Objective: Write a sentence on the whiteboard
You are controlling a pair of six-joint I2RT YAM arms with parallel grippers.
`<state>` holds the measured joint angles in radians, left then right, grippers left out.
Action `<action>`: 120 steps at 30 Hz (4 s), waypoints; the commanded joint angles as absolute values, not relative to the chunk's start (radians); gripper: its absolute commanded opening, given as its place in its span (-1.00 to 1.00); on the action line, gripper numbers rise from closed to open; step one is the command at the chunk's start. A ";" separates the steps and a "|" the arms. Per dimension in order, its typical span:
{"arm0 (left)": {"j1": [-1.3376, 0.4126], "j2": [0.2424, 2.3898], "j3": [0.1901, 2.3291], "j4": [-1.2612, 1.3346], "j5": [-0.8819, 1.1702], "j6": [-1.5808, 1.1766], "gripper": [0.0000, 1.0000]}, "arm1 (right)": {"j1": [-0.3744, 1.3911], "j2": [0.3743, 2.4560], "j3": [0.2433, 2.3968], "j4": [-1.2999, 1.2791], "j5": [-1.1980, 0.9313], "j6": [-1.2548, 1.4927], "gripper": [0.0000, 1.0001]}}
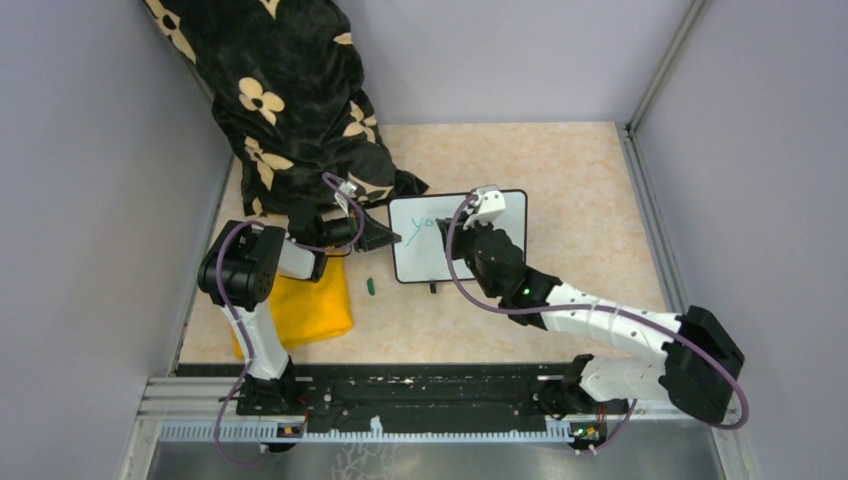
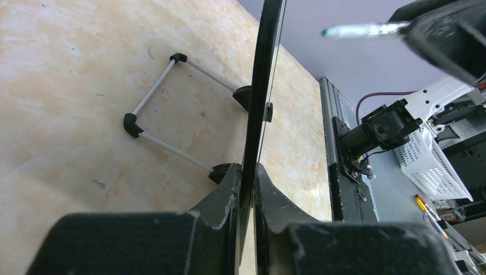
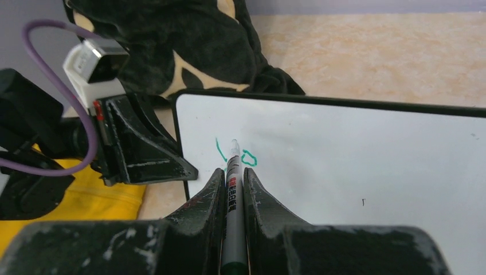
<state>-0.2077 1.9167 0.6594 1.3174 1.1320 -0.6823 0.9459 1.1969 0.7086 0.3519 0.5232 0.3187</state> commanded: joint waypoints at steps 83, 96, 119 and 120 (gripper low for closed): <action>-0.215 1.915 0.670 1.234 1.146 -0.644 -1.00 | 0.881 1.143 0.620 0.325 0.590 0.339 -1.00; -0.215 1.915 0.669 1.233 1.146 -0.644 -1.00 | 0.879 1.175 0.664 0.348 0.582 0.319 -1.00; -0.215 1.916 0.669 1.229 1.146 -0.639 -1.00 | 0.867 1.208 0.708 0.377 0.568 0.301 -1.00; -0.215 1.916 0.670 1.230 1.146 -0.640 -1.00 | 0.867 1.210 0.710 0.378 0.567 0.301 -1.00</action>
